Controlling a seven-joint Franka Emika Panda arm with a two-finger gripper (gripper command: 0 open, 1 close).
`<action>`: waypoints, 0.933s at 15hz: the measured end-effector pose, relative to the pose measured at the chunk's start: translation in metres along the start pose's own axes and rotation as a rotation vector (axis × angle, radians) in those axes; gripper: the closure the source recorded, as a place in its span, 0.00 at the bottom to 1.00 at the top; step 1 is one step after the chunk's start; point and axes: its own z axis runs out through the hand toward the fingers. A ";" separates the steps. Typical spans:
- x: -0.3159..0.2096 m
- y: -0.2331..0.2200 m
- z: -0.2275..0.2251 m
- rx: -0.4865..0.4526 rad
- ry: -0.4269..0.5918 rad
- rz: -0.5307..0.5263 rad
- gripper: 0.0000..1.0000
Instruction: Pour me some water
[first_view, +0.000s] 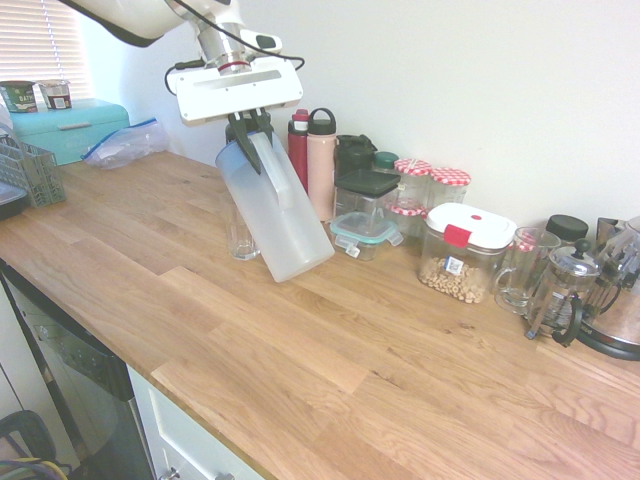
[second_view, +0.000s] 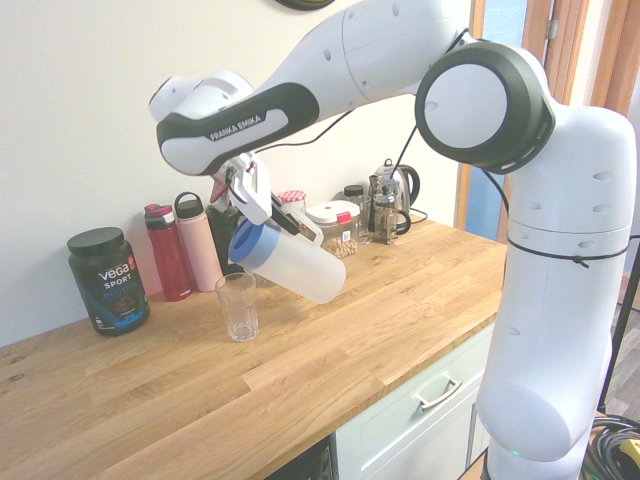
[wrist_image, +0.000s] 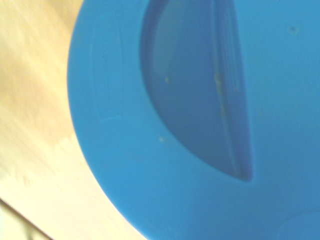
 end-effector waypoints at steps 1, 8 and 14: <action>-0.008 0.019 -0.006 0.047 0.025 0.034 1.00; -0.024 0.126 0.011 0.327 0.104 0.348 1.00; -0.075 0.186 0.055 0.520 0.119 0.629 1.00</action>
